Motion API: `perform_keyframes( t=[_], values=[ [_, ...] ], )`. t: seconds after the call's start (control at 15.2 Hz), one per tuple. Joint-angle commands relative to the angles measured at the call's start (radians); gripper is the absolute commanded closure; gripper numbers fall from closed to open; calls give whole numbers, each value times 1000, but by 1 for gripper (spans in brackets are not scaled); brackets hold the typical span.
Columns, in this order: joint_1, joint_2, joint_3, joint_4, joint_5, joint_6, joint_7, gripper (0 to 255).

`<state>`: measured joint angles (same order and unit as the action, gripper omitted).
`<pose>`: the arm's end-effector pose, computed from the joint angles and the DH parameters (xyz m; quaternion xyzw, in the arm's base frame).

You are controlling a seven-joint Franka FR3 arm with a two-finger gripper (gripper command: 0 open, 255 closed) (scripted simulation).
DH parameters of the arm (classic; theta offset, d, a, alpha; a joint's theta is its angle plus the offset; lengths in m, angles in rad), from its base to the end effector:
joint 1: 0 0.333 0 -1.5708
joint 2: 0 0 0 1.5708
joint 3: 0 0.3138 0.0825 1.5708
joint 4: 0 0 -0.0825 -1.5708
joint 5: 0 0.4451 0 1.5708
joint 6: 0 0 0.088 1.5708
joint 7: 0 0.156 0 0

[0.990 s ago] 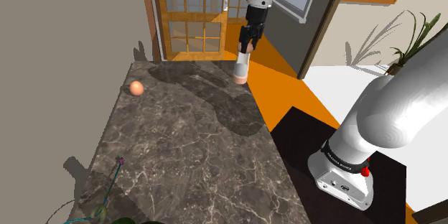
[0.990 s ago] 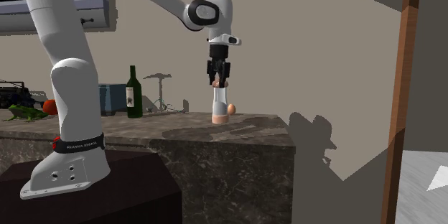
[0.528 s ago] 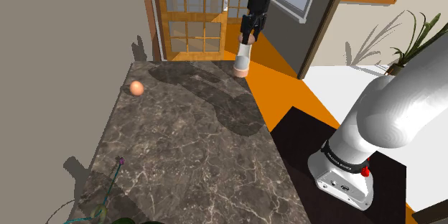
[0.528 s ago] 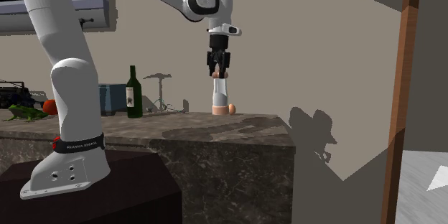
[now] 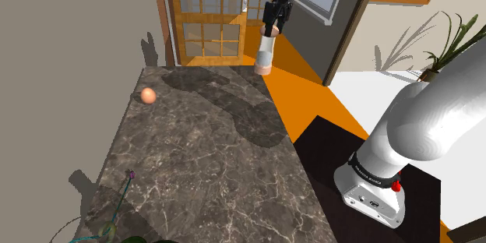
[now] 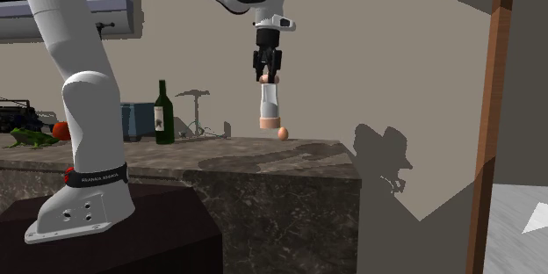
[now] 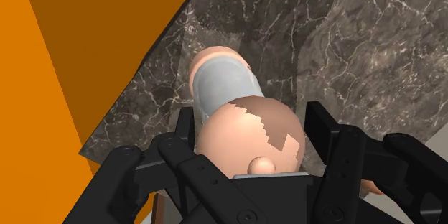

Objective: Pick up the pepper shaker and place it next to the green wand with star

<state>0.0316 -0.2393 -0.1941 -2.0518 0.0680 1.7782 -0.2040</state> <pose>0.5347 -0.0818 0.4703 -0.9981 -0.0162 0.0091 0.0586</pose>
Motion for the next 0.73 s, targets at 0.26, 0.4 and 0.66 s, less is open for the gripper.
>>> perform_keyframes(
  t=[0.26, 0.4, 0.66],
  values=[
    [1, -2, 2, 79, -1, -81, 8, 255],
    [1, 0, 2, 108, -1, -107, 10, 255],
    [2, 7, 2, 168, 0, -161, 14, 255]
  ],
)
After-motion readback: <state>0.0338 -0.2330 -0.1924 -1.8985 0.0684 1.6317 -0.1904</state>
